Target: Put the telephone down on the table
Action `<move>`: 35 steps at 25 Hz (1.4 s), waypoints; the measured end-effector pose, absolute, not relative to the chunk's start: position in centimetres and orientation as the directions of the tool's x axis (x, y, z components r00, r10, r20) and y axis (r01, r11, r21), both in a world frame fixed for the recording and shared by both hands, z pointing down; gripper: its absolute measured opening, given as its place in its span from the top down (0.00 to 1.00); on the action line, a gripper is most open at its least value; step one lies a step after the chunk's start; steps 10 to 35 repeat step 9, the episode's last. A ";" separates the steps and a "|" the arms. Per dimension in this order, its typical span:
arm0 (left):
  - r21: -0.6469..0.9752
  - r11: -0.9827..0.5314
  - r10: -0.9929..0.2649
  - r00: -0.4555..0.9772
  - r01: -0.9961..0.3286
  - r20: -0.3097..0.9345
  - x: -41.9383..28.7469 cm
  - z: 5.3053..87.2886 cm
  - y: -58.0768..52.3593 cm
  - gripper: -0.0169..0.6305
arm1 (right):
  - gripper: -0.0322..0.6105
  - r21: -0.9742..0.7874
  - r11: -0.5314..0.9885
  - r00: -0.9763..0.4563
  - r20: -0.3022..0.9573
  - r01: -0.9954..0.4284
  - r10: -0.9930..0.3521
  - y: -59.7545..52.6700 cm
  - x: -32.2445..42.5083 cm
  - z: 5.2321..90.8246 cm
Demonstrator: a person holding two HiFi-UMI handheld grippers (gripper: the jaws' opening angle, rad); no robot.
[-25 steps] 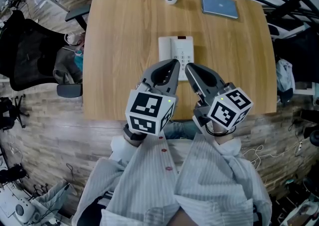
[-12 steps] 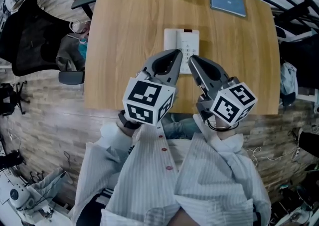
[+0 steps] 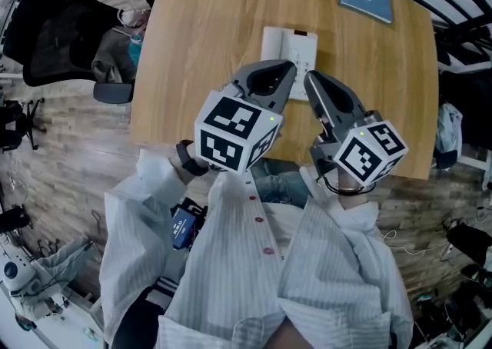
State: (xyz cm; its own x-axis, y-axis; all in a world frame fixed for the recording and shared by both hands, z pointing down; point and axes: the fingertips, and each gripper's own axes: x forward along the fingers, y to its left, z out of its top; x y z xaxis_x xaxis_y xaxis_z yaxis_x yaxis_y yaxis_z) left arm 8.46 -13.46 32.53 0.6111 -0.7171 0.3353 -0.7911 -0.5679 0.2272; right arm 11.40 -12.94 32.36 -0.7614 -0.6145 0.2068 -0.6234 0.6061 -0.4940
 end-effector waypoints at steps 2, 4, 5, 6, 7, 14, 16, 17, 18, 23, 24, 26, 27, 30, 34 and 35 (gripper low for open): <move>0.194 -0.583 -0.713 0.611 -0.789 0.344 8.4 32.6 -13.2 0.96 | 0.90 -0.497 0.604 -0.762 0.212 -0.623 -0.612 -12.9 11.2 32.6; 0.176 -0.586 -0.714 0.607 -0.791 0.349 8.1 32.7 -13.0 0.96 | 0.90 -0.499 0.606 -0.766 0.213 -0.619 -0.607 -12.9 10.9 32.7; 0.173 -0.585 -0.716 0.604 -0.793 0.350 7.9 32.7 -12.9 0.96 | 0.90 -0.499 0.609 -0.768 0.214 -0.617 -0.603 -12.9 10.8 32.7; 0.171 -0.583 -0.717 0.602 -0.794 0.351 7.9 32.8 -12.8 0.96 | 0.90 -0.498 0.612 -0.771 0.216 -0.615 -0.599 -12.9 10.8 32.7; 0.172 -0.581 -0.718 0.601 -0.795 0.352 7.8 32.9 -12.7 0.96 | 0.90 -0.496 0.615 -0.774 0.218 -0.613 -0.595 -12.9 10.7 32.8; 0.174 -0.578 -0.719 0.598 -0.797 0.354 7.8 33.2 -12.6 0.96 | 0.90 -0.495 0.621 -0.779 0.222 -0.608 -0.586 -12.9 10.7 33.0; 0.174 -0.578 -0.719 0.598 -0.797 0.354 7.8 33.2 -12.6 0.96 | 0.90 -0.495 0.621 -0.779 0.222 -0.608 -0.586 -12.9 10.7 33.0; 0.174 -0.578 -0.719 0.598 -0.797 0.354 7.8 33.2 -12.6 0.96 | 0.90 -0.495 0.621 -0.779 0.222 -0.608 -0.586 -12.9 10.7 33.0; 0.174 -0.578 -0.719 0.598 -0.797 0.354 7.8 33.2 -12.6 0.96 | 0.90 -0.495 0.621 -0.779 0.222 -0.608 -0.586 -12.9 10.7 33.0; 0.174 -0.578 -0.719 0.598 -0.797 0.354 7.8 33.2 -12.6 0.96 | 0.90 -0.495 0.621 -0.779 0.222 -0.608 -0.586 -12.9 10.7 33.0; 0.174 -0.578 -0.719 0.598 -0.797 0.354 7.8 33.2 -12.6 0.96 | 0.90 -0.495 0.621 -0.779 0.222 -0.608 -0.586 -12.9 10.7 33.0; 0.174 -0.578 -0.719 0.598 -0.797 0.354 7.8 33.2 -12.6 0.96 | 0.90 -0.495 0.621 -0.779 0.222 -0.608 -0.586 -12.9 10.7 33.0; 0.174 -0.578 -0.719 0.598 -0.797 0.354 7.8 33.2 -12.6 0.96 | 0.90 -0.495 0.621 -0.779 0.222 -0.608 -0.586 -12.9 10.7 33.0; 0.174 -0.578 -0.719 0.598 -0.797 0.354 7.8 33.2 -12.6 0.96 | 0.90 -0.495 0.621 -0.779 0.222 -0.608 -0.586 -12.9 10.7 33.0; 0.174 -0.578 -0.719 0.598 -0.797 0.354 7.8 33.2 -12.6 0.96 | 0.90 -0.495 0.621 -0.779 0.222 -0.608 -0.586 -12.9 10.7 33.0; 0.174 -0.578 -0.719 0.598 -0.797 0.354 7.8 33.2 -12.6 0.96 | 0.90 -0.495 0.621 -0.779 0.222 -0.608 -0.586 -12.9 10.7 33.0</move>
